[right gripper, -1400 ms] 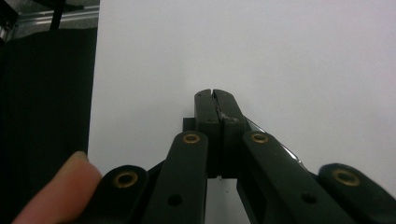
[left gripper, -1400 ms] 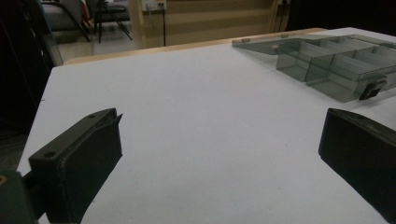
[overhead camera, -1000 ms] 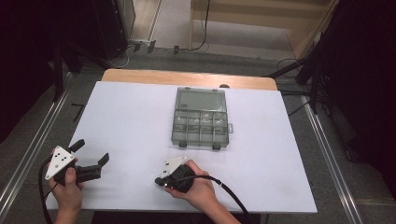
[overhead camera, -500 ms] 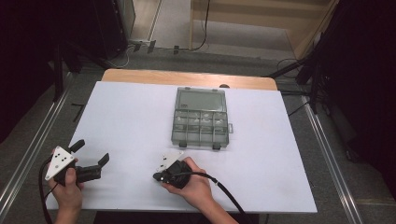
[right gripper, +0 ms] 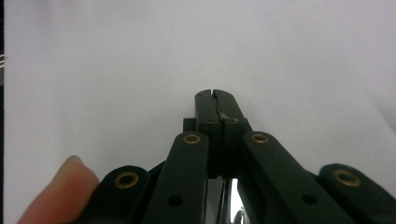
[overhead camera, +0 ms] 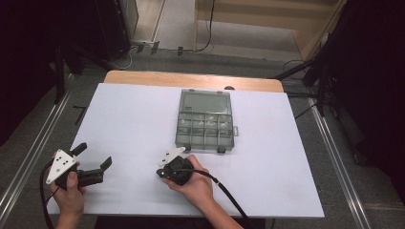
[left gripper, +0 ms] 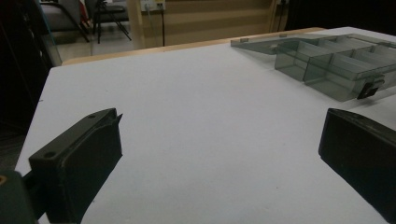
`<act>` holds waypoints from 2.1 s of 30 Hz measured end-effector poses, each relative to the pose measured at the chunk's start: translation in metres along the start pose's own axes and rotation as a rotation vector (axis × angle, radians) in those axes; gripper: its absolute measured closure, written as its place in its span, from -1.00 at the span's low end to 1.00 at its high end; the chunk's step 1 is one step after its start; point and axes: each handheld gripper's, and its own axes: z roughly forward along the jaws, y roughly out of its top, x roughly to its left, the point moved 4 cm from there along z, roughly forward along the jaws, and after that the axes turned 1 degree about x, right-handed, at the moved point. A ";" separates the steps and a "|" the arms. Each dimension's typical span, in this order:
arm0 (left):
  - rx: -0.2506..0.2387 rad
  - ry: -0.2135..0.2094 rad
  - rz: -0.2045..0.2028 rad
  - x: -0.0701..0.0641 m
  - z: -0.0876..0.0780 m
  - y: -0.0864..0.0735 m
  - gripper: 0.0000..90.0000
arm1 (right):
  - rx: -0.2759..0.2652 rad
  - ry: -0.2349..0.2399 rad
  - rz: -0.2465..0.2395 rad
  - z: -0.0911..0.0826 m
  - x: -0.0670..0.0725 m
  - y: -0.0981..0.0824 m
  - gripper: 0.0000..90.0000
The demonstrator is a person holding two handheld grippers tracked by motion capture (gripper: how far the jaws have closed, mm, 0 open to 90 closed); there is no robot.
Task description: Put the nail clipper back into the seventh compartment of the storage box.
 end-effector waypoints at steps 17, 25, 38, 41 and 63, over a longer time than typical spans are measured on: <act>-0.007 -0.006 -0.007 0.001 -0.001 0.000 -1.00 | -0.009 -0.026 0.072 -0.046 -0.009 0.008 -0.01; -0.007 -0.017 -0.014 0.001 -0.001 0.000 -1.00 | 0.114 -0.036 0.102 -0.040 -0.001 0.004 -1.00; -0.005 -0.016 -0.010 0.001 -0.001 0.000 -1.00 | 0.234 -0.116 0.158 -0.028 0.001 -0.002 -0.45; -0.006 -0.015 -0.010 0.001 -0.001 0.000 -1.00 | 0.253 -0.123 0.172 -0.027 0.001 -0.004 -0.16; -0.002 -0.017 0.003 -0.001 0.000 0.000 -1.00 | 0.169 -0.200 0.214 -0.024 0.013 -0.014 0.73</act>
